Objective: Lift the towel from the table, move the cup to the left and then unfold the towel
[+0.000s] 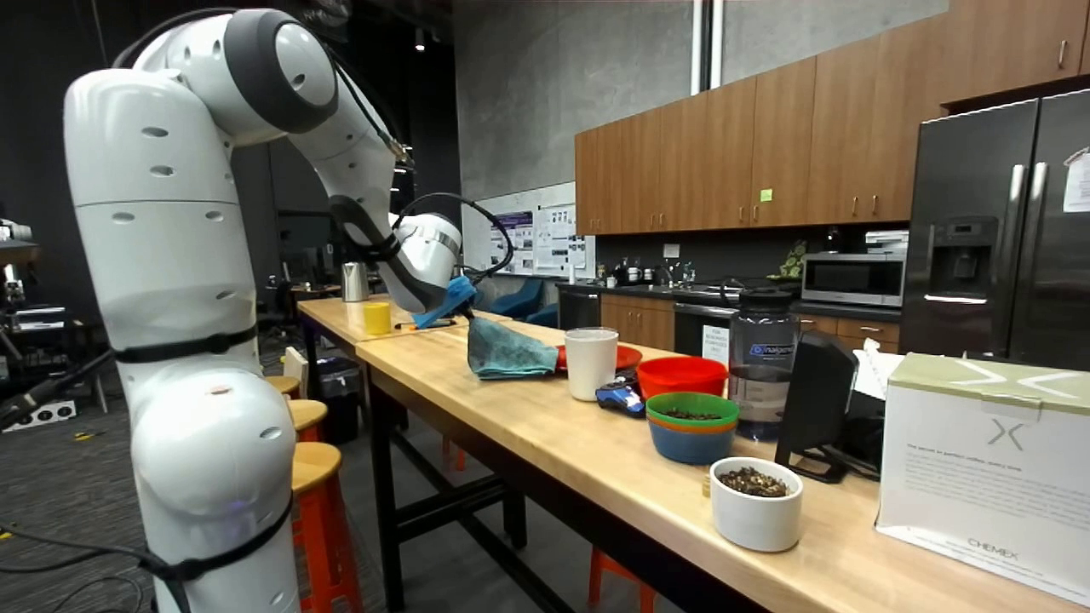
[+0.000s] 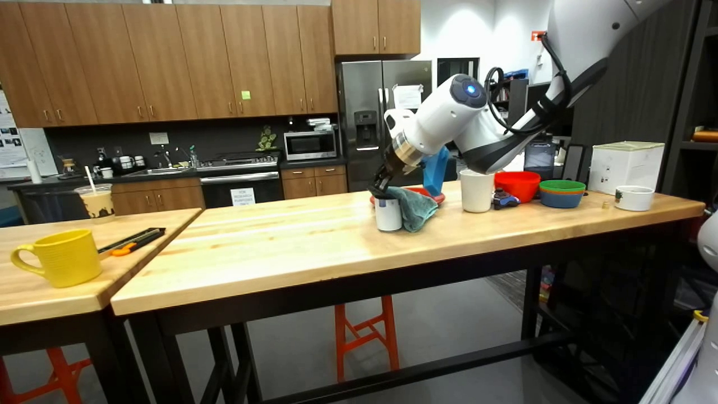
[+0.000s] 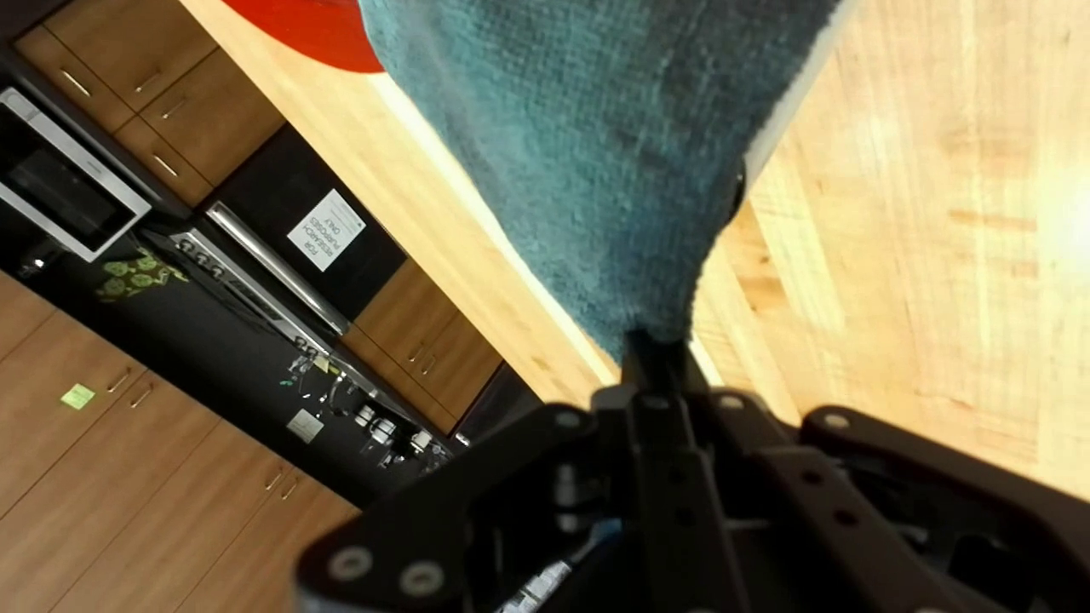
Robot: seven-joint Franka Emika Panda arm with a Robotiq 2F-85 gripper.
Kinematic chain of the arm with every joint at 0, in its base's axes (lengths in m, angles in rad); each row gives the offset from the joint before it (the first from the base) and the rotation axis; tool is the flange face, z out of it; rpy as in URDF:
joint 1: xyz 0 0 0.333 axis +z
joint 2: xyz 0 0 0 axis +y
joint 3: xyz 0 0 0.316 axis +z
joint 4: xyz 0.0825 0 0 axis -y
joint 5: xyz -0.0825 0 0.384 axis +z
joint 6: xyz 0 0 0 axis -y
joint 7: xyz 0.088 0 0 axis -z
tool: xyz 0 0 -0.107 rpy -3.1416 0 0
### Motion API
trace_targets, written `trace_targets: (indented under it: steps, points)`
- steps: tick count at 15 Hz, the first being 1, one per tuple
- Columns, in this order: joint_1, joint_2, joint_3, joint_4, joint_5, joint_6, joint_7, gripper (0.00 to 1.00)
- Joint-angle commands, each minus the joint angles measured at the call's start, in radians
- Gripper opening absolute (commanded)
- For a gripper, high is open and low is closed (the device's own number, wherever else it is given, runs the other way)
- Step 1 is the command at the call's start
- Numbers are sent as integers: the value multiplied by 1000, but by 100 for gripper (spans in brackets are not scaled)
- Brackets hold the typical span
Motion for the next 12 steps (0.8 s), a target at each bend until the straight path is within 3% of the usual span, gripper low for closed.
trace_targets:
  steps: [1, 12]
  points:
    - [9, 45, 12, 54, -6, 31, 16, 0]
    - [76, 209, 86, 204, -33, 40, 61, 0]
